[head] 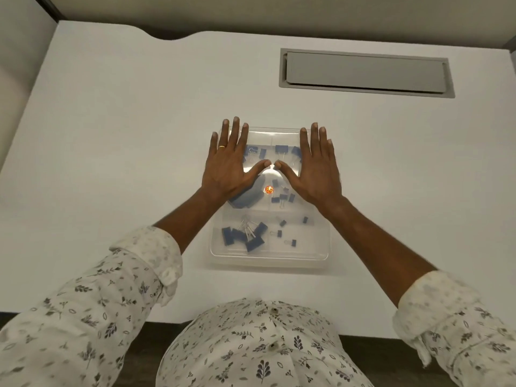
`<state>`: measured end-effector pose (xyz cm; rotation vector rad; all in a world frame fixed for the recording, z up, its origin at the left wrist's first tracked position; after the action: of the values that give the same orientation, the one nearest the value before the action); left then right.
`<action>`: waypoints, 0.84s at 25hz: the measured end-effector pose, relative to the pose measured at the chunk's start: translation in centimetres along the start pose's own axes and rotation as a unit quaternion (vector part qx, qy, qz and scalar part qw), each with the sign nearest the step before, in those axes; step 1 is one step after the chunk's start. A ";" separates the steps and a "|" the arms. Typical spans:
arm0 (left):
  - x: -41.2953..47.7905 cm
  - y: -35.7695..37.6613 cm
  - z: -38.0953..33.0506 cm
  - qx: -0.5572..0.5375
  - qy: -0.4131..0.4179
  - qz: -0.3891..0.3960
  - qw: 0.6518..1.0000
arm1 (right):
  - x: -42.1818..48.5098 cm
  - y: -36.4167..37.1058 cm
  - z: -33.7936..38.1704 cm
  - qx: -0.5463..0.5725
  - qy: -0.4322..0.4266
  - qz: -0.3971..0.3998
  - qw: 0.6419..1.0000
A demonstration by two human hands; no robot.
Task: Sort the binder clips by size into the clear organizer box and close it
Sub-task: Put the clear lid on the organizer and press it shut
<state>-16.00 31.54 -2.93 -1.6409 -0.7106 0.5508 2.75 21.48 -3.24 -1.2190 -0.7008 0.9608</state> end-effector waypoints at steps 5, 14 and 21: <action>0.0 1.1 0.2 0.008 0.000 0.017 1.000 | 0.2 0.3 0.1 0.000 -0.003 0.006 1.000; -2.4 -1.0 -1.5 -0.025 -0.021 -0.001 0.999 | -2.7 -1.6 0.6 0.016 -0.003 0.004 1.000; -13.0 1.3 -6.3 -0.006 0.056 0.034 0.998 | -14.7 0.2 0.3 -0.023 -0.051 0.021 0.998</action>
<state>-20.56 17.79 -3.39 -1.6985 -0.5793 0.4986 -4.13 8.52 -2.61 -1.2358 -0.7850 1.0520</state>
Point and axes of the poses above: each hand's wrist, its own x-axis towards the middle knuckle, its own y-axis out of the palm, z = x × y, the point moved 6 cm from there along x, towards the middle knuckle, and after that the axes turned 9 degrees about y, right-handed, at the moved point
